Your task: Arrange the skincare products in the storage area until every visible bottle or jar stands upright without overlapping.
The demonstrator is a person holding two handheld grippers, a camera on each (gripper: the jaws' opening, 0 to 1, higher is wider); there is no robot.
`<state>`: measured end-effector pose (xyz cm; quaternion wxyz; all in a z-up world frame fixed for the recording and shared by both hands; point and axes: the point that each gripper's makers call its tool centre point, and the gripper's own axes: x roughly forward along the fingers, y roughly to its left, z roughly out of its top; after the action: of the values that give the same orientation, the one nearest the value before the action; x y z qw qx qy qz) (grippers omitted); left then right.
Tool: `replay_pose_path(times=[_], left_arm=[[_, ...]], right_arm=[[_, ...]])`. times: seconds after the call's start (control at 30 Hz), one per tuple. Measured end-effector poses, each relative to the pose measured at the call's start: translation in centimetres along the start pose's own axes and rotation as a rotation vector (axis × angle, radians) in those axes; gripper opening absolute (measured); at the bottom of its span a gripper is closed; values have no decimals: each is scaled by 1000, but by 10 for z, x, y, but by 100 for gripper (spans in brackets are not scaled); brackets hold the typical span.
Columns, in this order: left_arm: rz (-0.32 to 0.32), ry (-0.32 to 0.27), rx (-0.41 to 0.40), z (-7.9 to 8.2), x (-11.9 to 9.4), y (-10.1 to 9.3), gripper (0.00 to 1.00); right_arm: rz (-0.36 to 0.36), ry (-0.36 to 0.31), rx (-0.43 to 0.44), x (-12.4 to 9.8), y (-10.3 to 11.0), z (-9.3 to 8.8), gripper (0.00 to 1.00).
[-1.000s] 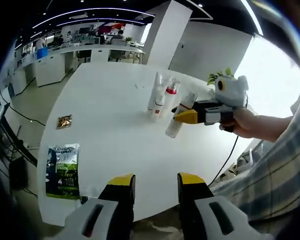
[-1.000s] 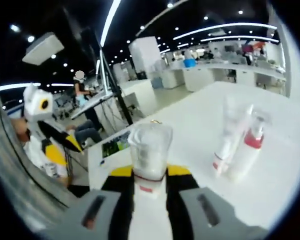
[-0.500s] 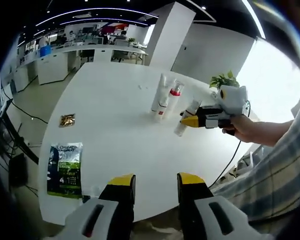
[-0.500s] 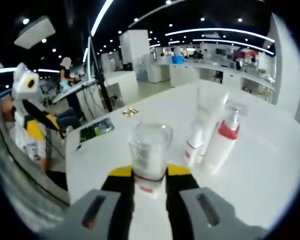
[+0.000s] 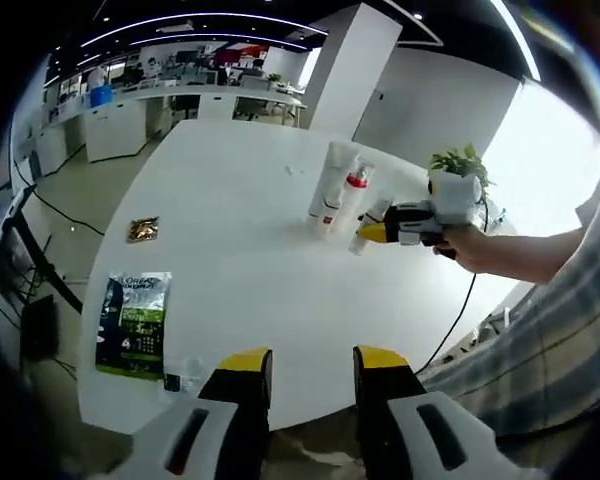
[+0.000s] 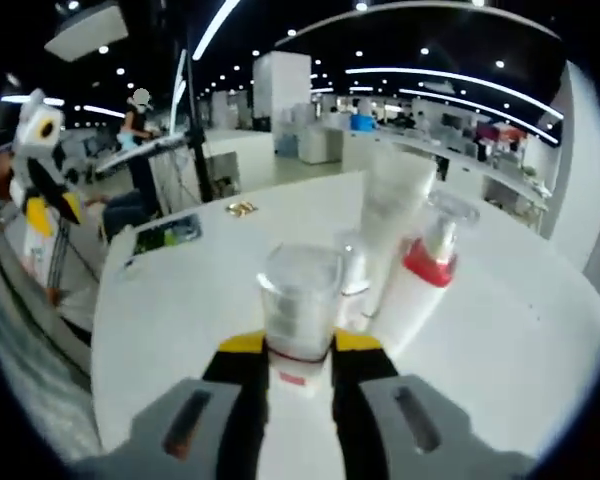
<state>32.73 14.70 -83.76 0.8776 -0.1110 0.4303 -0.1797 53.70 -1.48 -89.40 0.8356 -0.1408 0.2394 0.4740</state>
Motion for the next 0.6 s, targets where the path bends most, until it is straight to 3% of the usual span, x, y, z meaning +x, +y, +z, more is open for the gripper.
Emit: replay_pose_path(times=[0.27, 0.37, 0.43, 0.5, 0.6], left_arm=[[33, 1, -30, -7, -8, 3, 32], [38, 0, -37, -9, -8, 1, 32], [44, 1, -40, -11, -9, 1, 32], [57, -7, -44, -11, -10, 1, 32], [70, -12, -45, -11, -12, 3, 32]], right_arm=[[7, 21, -41, 9, -11, -10, 21], [-66, 79, -20, 9, -21, -21, 21], [-155, 108, 65, 7, -32, -30, 21], [-227, 96, 66, 6, -39, -32, 21], [-246, 63, 106, 8, -36, -30, 21]])
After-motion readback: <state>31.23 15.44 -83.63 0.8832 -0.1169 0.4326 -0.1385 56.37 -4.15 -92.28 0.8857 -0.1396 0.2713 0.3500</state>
